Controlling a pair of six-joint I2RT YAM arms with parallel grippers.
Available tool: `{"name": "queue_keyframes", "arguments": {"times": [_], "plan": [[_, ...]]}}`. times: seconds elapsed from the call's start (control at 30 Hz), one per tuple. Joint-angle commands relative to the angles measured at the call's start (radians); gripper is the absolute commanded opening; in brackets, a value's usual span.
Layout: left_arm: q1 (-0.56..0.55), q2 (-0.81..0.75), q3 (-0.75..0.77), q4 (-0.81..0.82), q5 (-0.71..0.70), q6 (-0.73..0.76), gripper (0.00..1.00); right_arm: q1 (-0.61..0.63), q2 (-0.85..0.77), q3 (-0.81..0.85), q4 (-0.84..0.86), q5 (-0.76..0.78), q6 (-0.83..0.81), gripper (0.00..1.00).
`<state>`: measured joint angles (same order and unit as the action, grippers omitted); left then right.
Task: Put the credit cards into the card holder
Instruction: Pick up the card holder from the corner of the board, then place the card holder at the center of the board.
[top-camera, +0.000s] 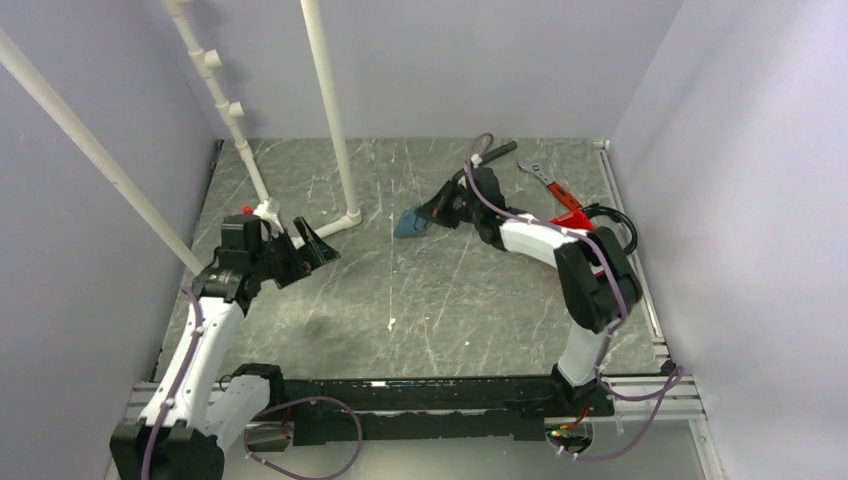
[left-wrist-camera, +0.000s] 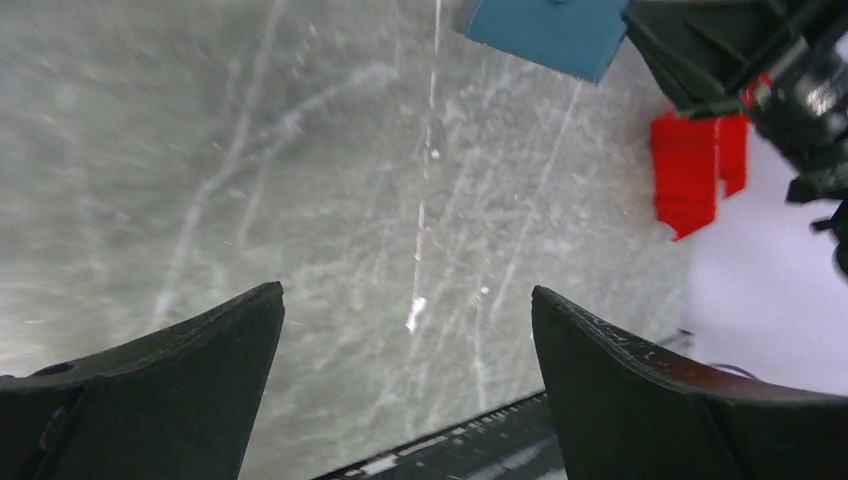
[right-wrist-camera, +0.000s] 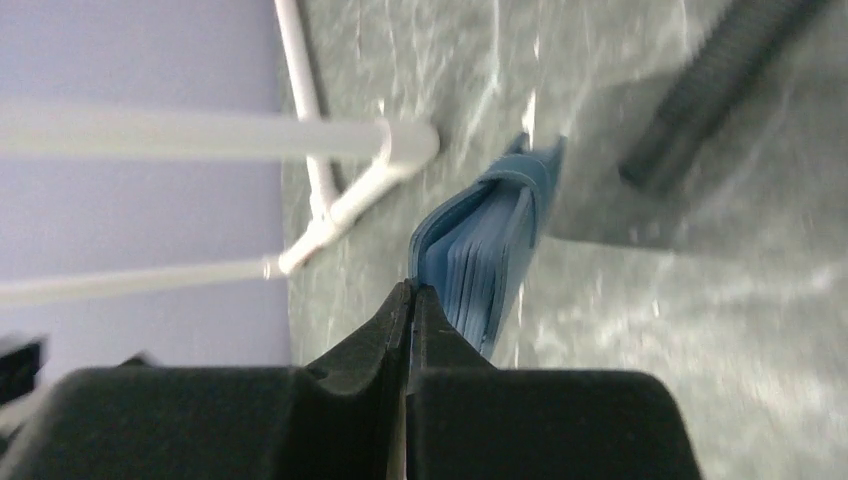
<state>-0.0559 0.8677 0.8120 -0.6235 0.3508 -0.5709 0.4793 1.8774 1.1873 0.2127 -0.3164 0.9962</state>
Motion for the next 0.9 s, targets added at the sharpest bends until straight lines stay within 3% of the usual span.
{"name": "queue_keyframes", "arguments": {"times": [0.0, 0.13, 0.27, 0.43, 0.6, 0.73, 0.87], "plan": [[-0.005, 0.050, -0.157, 0.278, 0.244, -0.272, 0.99, 0.033, -0.134, -0.250, 0.154, -0.066, 0.047, 0.00], [-0.028, 0.138, -0.306, 0.571, 0.350, -0.485, 0.99, 0.099, -0.215, -0.407, 0.230, 0.037, 0.081, 0.00], [-0.093, 0.230, -0.332, 0.666, 0.336, -0.551, 0.96, 0.191, -0.232, -0.451, 0.254, 0.073, 0.105, 0.00], [-0.189, 0.203, -0.338, 0.595, 0.207, -0.569, 0.93, 0.294, -0.272, -0.531, 0.266, 0.117, 0.145, 0.00], [-0.237, 0.066, -0.386, 0.265, -0.018, -0.692, 0.97, 0.345, -0.308, -0.596, 0.237, 0.062, 0.077, 0.00], [-0.237, 0.069, -0.456, 0.214, -0.005, -0.824, 0.97, 0.387, -0.270, -0.504, 0.004, 0.015, -0.166, 0.30], [-0.238, 0.142, -0.494, 0.299, 0.086, -0.876, 0.90, 0.387, -0.328, -0.510, -0.104, 0.099, -0.445, 0.39]]}}
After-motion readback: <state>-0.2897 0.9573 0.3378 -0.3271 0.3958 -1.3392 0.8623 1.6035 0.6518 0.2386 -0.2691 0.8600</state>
